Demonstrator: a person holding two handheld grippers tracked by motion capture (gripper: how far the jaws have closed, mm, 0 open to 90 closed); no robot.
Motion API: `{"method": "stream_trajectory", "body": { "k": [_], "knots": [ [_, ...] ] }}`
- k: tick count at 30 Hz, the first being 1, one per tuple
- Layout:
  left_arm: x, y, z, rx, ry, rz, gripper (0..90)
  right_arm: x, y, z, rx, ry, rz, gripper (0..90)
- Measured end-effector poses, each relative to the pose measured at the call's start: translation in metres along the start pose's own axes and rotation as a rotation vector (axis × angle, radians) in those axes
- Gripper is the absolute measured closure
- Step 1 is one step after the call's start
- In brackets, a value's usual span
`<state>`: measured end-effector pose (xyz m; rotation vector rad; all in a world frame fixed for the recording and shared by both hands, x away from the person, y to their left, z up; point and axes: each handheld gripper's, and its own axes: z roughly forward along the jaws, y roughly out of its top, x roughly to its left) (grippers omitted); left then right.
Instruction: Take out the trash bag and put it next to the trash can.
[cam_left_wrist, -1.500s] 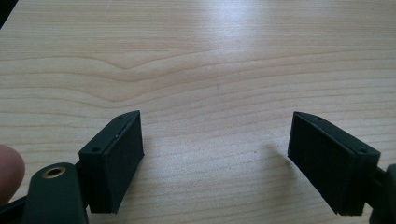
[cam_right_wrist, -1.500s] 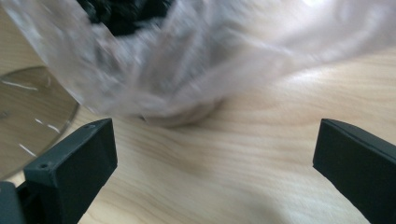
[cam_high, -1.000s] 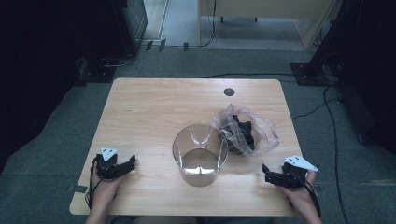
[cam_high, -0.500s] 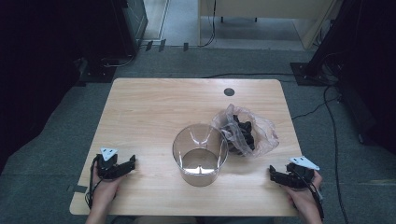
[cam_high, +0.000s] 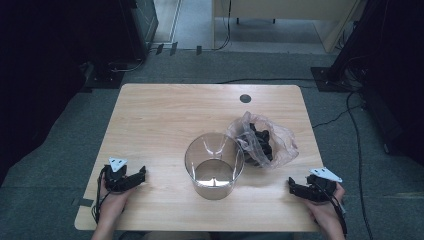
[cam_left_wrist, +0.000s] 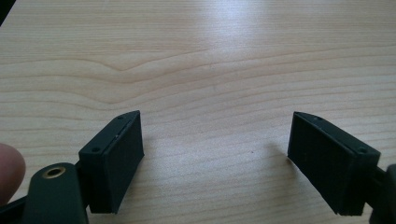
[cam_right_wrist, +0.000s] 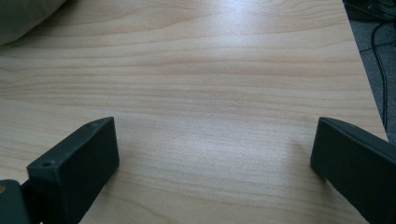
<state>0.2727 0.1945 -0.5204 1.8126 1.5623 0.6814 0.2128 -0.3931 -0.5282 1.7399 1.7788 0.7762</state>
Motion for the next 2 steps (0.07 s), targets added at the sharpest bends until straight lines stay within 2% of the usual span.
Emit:
{"method": "stream_trajectory", "body": {
  "k": [2],
  "knots": [
    [-0.0001, 0.0003, 0.0002, 0.001, 0.000, 0.002, 18.0, 0.0000, -0.0008, -0.0016, -0.003, 0.006, -0.012, 4.0]
  ]
}}
